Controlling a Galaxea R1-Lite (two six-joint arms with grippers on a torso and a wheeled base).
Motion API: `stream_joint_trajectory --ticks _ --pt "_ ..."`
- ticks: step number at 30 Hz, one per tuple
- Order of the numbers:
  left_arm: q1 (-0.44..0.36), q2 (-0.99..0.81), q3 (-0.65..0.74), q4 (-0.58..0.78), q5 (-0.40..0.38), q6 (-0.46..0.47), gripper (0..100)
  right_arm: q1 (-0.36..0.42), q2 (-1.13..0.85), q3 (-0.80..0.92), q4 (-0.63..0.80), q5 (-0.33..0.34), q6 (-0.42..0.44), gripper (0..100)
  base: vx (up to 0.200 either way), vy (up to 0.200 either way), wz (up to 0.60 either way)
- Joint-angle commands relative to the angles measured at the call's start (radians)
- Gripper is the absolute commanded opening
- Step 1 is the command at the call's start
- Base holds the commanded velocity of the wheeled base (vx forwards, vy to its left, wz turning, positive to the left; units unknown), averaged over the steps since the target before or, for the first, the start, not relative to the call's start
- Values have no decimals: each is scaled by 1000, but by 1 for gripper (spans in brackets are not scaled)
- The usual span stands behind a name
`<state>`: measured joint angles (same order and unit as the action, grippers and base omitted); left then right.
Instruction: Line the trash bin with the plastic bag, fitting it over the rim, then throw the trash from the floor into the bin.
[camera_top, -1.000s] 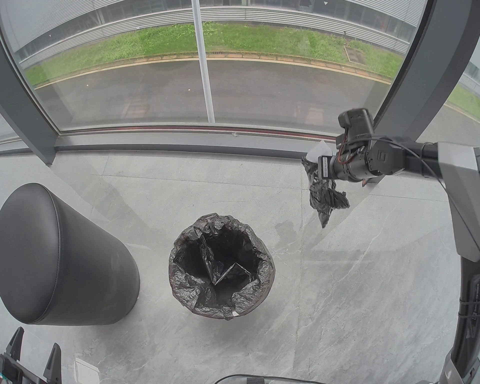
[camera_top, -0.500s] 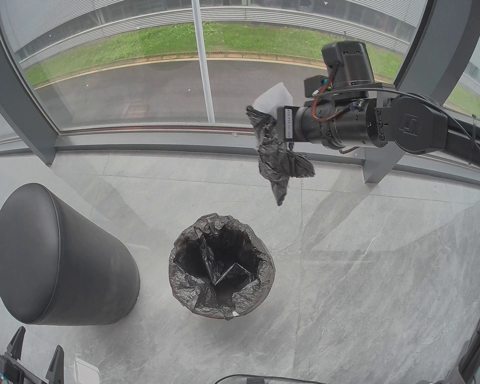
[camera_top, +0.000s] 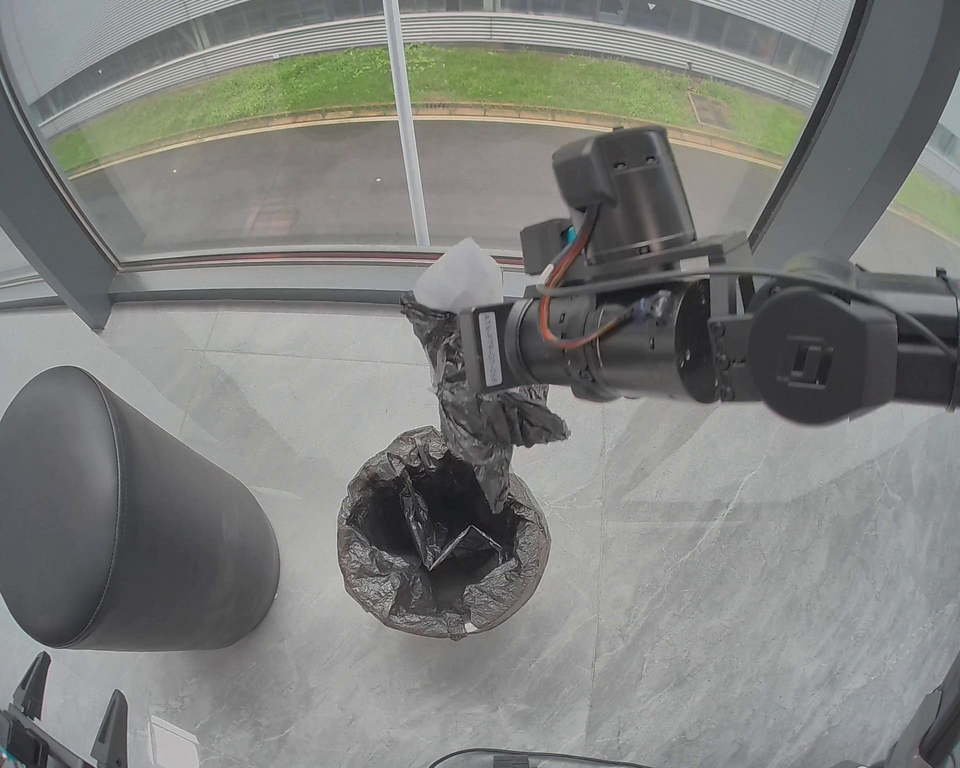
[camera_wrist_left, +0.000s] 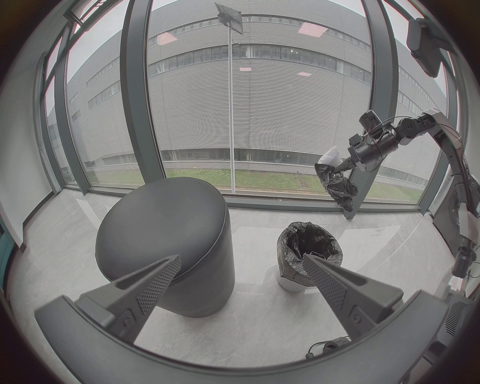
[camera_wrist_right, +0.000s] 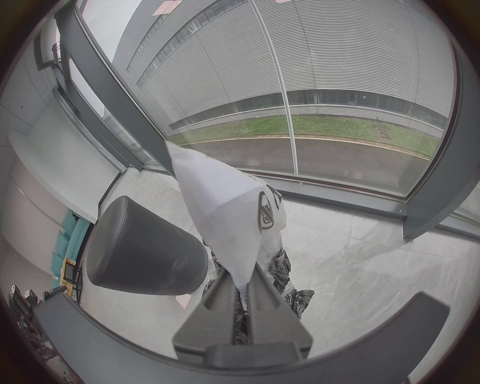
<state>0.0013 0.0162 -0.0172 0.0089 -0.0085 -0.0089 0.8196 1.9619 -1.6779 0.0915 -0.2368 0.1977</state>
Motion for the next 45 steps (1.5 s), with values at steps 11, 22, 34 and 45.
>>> stream_joint_trajectory --ticks 11,22,34,45 --pt "0 -16 14 0 1 0 100 98 72 316 -389 4 14 0 0 0 0" --pt "0 -16 14 0 -1 0 100 116 193 356 -549 -2 -3 0 0 0 0" --pt "0 -16 14 0 1 0 100 96 264 362 -679 -41 -90 0 0 0 0" --pt "0 -16 14 0 1 0 100 96 287 365 -681 -42 -92 0 0 0 0"
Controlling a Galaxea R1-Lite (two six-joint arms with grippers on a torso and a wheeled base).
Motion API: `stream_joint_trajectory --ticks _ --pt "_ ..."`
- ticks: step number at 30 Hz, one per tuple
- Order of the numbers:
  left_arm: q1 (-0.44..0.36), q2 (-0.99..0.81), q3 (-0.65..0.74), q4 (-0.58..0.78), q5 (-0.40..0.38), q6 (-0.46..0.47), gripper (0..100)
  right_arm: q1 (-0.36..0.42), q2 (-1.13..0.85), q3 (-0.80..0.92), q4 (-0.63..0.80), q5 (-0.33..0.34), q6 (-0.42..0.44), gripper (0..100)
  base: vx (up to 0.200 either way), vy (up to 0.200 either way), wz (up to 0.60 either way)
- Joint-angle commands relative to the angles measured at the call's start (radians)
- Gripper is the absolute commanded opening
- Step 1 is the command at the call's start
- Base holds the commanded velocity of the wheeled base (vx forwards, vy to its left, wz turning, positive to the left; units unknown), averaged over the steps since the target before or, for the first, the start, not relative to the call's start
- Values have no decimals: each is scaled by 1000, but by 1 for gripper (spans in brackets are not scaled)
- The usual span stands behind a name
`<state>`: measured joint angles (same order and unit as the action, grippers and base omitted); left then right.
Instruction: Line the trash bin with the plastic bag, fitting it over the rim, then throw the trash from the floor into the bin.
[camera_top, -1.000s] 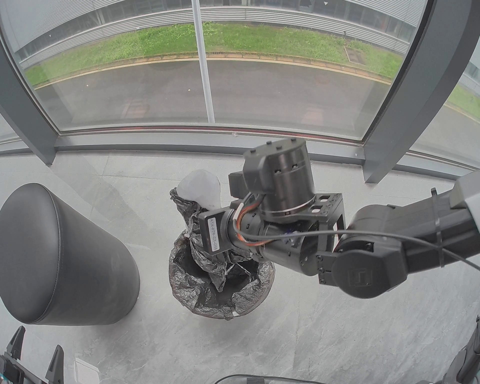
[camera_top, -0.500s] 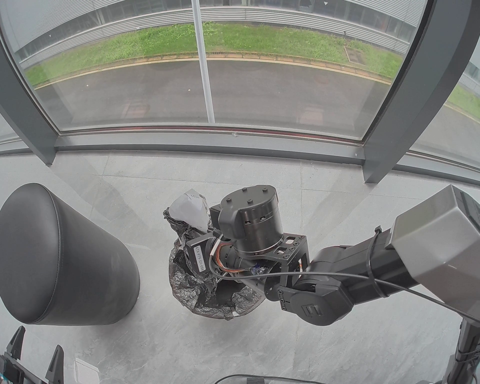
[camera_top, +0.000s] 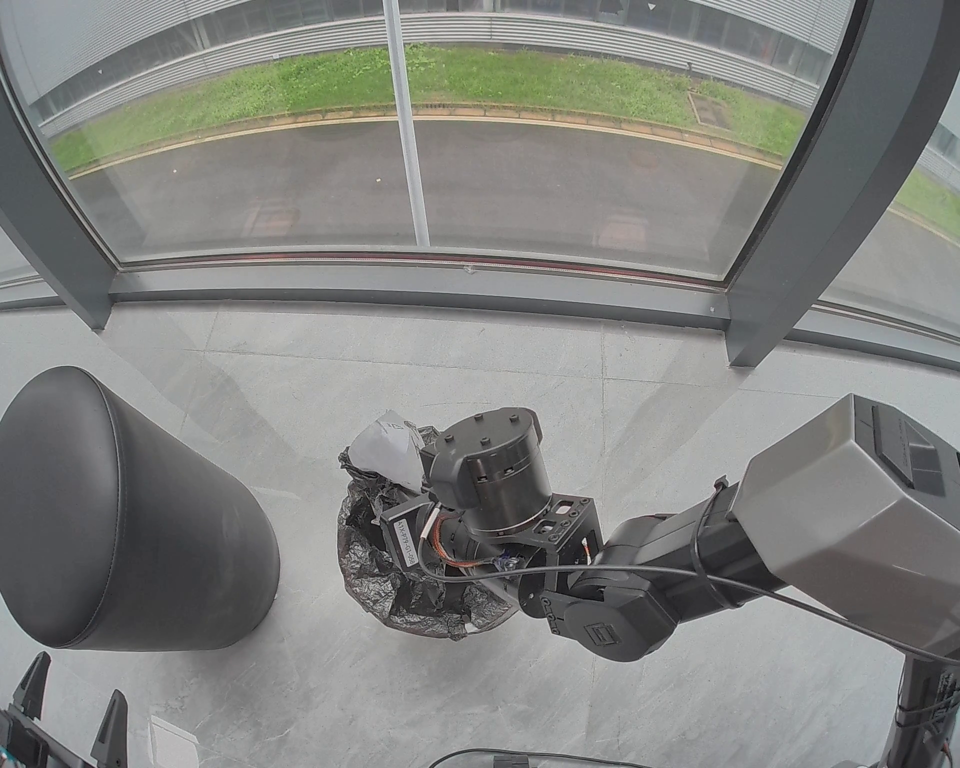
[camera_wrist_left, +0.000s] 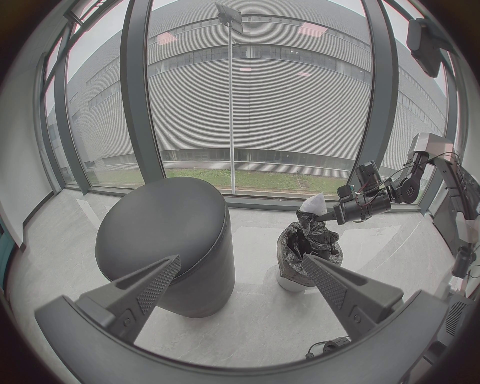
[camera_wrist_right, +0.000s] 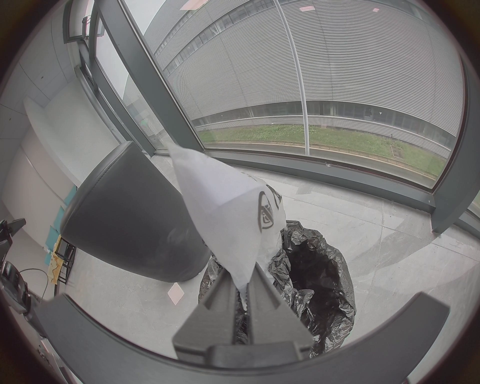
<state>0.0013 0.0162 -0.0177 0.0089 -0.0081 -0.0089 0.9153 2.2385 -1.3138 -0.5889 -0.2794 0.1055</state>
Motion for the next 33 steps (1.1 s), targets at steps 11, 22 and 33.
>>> stream_joint_trajectory --ticks 11,22,33 --pt "0 -16 15 0 0 0 100 0 10 -1 -2 2 3 100 0 0 0" --pt "0 -16 15 0 -1 0 100 0 16 -2 -3 2 5 100 0 0 0" --pt "0 -16 15 0 -1 0 100 7 70 -33 -2 2 -3 0 0 0 0"
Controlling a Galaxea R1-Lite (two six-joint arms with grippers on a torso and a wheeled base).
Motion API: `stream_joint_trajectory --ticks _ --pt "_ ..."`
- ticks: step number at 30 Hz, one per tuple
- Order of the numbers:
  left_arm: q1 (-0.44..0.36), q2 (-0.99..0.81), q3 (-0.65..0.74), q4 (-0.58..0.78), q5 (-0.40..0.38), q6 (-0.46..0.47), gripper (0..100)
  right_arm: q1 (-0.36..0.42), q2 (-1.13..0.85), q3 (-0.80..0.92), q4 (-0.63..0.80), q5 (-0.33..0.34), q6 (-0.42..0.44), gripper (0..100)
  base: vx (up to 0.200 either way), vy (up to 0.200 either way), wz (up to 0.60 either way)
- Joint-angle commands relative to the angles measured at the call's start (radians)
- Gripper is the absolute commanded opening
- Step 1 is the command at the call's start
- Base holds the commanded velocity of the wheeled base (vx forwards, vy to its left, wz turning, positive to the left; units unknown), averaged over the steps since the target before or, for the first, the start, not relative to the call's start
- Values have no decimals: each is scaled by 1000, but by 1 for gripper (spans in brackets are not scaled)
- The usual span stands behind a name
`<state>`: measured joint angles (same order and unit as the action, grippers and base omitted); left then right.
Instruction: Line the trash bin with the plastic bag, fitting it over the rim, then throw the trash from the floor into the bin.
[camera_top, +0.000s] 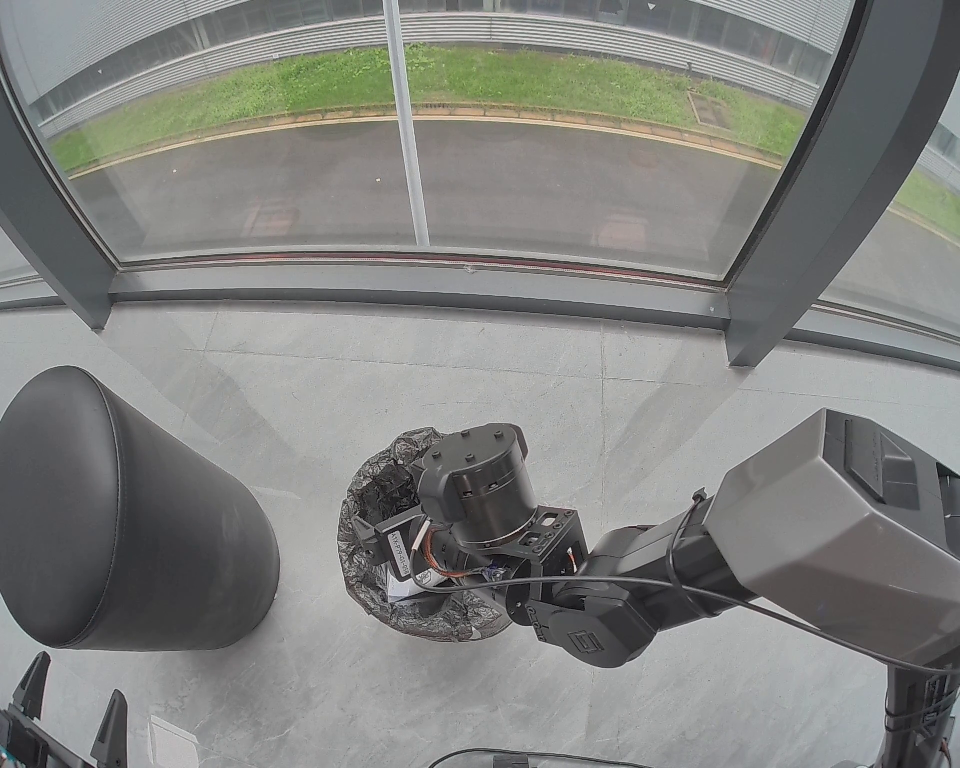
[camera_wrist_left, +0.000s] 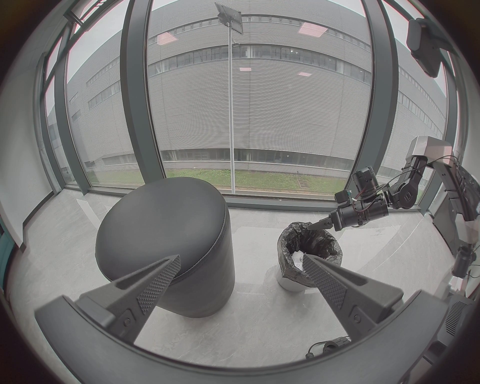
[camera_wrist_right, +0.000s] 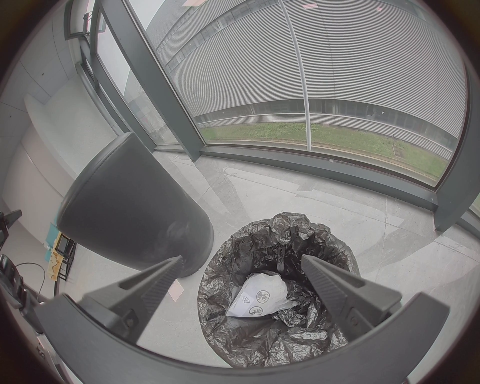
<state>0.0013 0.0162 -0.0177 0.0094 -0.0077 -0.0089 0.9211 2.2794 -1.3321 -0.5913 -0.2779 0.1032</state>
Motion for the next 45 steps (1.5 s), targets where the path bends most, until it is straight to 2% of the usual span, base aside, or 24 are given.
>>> stream_joint_trajectory --ticks 1,5,11,22,28,32,35,41,45 --pt "0 -16 15 0 0 0 100 1 37 -21 1 0 -2 0 0 0 0" --pt "0 -16 15 0 0 0 100 -7 98 -76 4 0 -45 0 0 0 0" --pt "0 -16 15 0 0 0 100 -8 163 -148 14 -1 -51 0 0 0 0" --pt "0 -16 15 0 0 0 100 -10 193 -157 25 0 -51 0 0 0 0" --pt "0 -16 15 0 0 0 100 -27 193 -223 154 0 -34 0 0 0 0" --pt "0 -16 15 0 -2 0 100 -39 223 -392 349 0 7 0 0 0 0" --pt "0 -16 15 0 0 0 100 -39 261 -496 435 0 30 0 0 0 0" --pt "0 -16 15 0 0 0 100 -39 328 -634 536 0 32 0 0 0 0" --pt "0 -16 15 0 -2 0 100 -37 359 -668 582 0 36 0 0 0 0"
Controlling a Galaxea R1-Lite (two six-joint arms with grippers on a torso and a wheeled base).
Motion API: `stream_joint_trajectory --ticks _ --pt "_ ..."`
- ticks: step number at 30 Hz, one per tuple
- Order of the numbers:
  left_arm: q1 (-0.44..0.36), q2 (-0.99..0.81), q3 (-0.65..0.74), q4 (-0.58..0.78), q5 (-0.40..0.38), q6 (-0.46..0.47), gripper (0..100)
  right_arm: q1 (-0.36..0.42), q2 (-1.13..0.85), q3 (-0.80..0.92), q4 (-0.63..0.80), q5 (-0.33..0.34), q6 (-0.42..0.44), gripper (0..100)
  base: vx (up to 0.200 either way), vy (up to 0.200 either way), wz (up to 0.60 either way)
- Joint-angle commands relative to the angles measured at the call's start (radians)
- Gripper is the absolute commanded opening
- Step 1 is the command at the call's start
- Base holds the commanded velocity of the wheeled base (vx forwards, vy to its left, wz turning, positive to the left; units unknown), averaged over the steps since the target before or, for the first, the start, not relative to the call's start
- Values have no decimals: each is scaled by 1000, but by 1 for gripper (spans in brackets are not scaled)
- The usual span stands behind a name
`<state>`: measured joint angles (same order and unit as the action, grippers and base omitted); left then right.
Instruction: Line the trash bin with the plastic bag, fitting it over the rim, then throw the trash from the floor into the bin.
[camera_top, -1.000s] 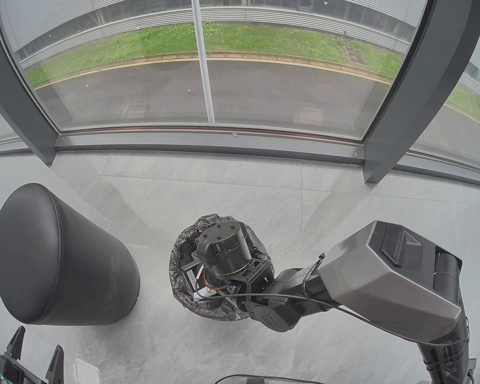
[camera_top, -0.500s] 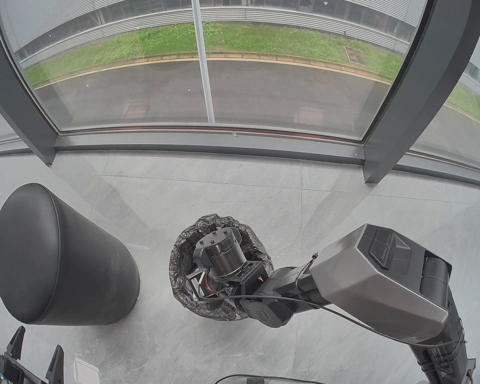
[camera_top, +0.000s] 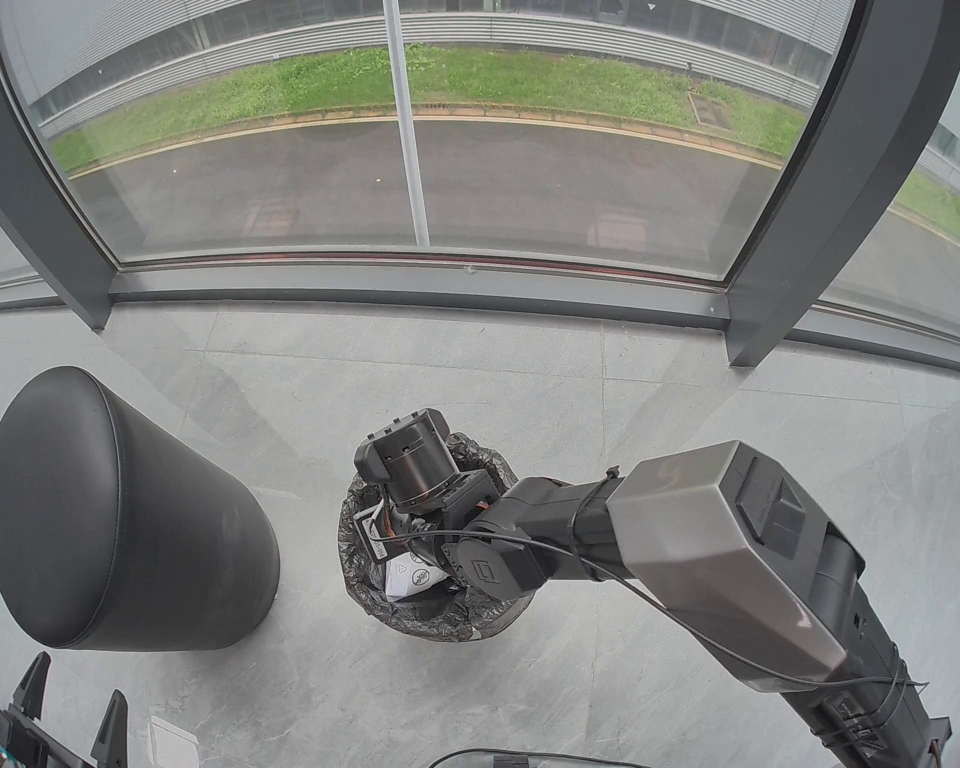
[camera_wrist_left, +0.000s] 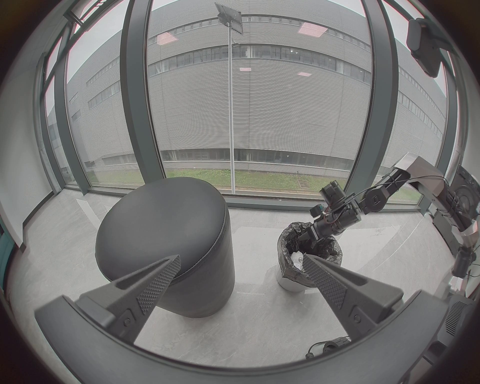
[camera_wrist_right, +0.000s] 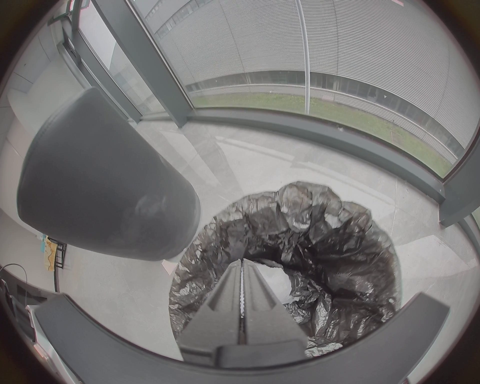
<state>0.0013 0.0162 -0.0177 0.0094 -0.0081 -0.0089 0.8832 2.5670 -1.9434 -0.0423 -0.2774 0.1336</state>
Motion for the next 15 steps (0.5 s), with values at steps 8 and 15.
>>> stream_joint_trajectory --ticks 8,15 --pt "0 -16 15 0 0 0 100 -13 153 -57 79 0 8 0 0 0 0" --pt "0 -16 15 0 -1 0 100 -29 232 -57 87 -3 6 0 0 0 0"
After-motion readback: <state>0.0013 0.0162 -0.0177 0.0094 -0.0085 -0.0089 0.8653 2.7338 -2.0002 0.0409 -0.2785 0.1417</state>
